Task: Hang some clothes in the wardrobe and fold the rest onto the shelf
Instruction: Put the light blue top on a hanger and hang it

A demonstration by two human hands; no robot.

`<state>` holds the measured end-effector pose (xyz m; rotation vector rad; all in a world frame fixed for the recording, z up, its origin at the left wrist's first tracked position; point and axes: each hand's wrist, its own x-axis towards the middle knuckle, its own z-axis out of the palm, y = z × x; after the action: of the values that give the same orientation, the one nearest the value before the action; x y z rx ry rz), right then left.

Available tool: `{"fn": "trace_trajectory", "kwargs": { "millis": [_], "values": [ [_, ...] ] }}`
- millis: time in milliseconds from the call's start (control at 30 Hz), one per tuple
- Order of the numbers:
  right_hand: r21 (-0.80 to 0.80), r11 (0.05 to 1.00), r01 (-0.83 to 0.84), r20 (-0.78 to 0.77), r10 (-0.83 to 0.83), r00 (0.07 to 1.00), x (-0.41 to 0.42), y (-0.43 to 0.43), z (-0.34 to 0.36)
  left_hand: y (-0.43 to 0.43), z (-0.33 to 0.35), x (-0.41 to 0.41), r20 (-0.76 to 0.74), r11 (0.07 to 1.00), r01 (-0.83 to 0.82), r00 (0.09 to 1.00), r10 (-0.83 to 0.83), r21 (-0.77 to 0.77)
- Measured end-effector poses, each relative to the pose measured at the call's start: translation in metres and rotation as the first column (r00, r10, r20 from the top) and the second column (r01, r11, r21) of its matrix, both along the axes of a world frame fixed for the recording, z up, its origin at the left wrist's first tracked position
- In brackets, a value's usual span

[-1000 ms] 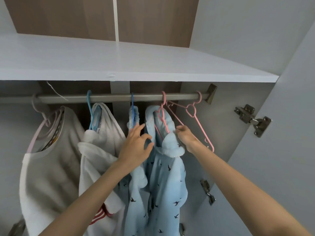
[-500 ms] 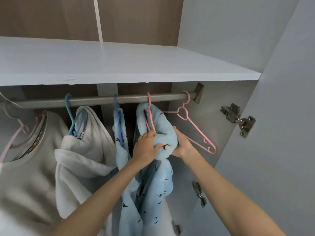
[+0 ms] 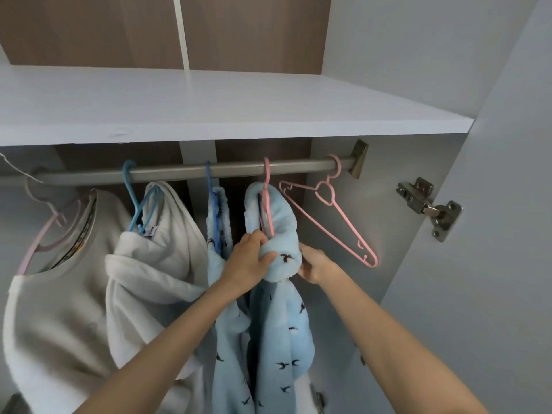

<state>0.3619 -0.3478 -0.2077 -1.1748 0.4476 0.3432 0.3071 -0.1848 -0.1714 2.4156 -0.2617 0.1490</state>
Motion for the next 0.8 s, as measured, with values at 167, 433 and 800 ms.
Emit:
{"fn": "trace_trajectory", "kwargs": {
  "millis": [167,433,800],
  "values": [
    [-0.571,0.799,0.191,0.453,0.112,0.885,-0.009,0.001,0.01,-0.001,-0.001,-0.007,-0.085,0.998,0.013,0.996,-0.018,-0.059],
    [-0.767,0.641,0.031,0.335,0.358,0.871,-0.034,-0.014,0.019,-0.001,0.0,-0.017,-0.127,0.997,-0.019,0.992,0.009,-0.077],
    [-0.652,0.748,0.122,0.546,0.352,0.76,-0.076,-0.014,0.079,0.008,0.037,-0.047,0.018,0.965,-0.066,0.997,0.073,-0.255]
  ]
}}
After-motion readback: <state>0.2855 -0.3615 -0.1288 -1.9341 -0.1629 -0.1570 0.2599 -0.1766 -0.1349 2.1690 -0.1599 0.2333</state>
